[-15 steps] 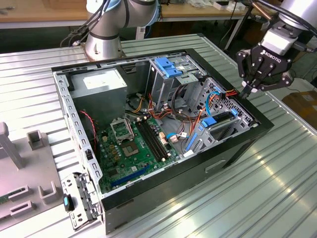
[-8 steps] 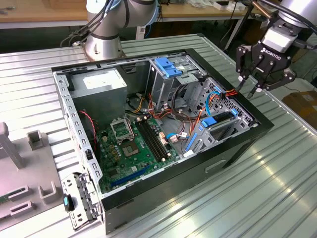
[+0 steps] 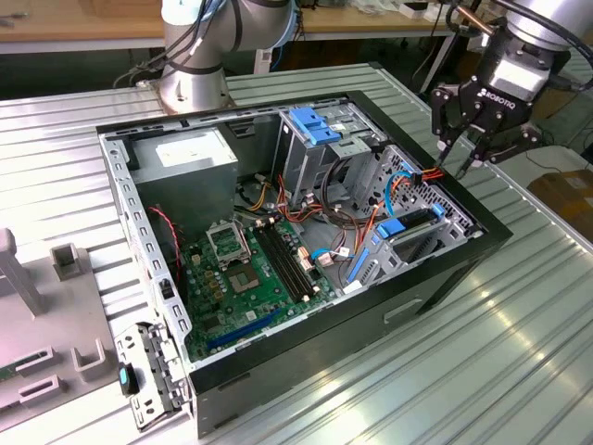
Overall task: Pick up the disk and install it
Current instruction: 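Insert the first disk wire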
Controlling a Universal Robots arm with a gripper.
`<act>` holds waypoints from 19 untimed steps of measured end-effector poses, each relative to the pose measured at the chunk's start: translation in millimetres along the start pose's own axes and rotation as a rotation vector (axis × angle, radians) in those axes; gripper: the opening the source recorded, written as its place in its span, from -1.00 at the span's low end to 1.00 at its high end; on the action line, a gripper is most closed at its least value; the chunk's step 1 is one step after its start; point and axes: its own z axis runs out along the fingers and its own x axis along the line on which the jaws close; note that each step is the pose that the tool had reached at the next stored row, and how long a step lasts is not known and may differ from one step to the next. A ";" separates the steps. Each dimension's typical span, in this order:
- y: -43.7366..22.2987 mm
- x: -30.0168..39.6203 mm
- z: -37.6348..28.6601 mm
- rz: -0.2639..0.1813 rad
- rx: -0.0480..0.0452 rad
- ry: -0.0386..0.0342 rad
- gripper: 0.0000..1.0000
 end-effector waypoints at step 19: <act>-1.7 -3.0 9.8 -0.397 0.0323 0.0143 -0.26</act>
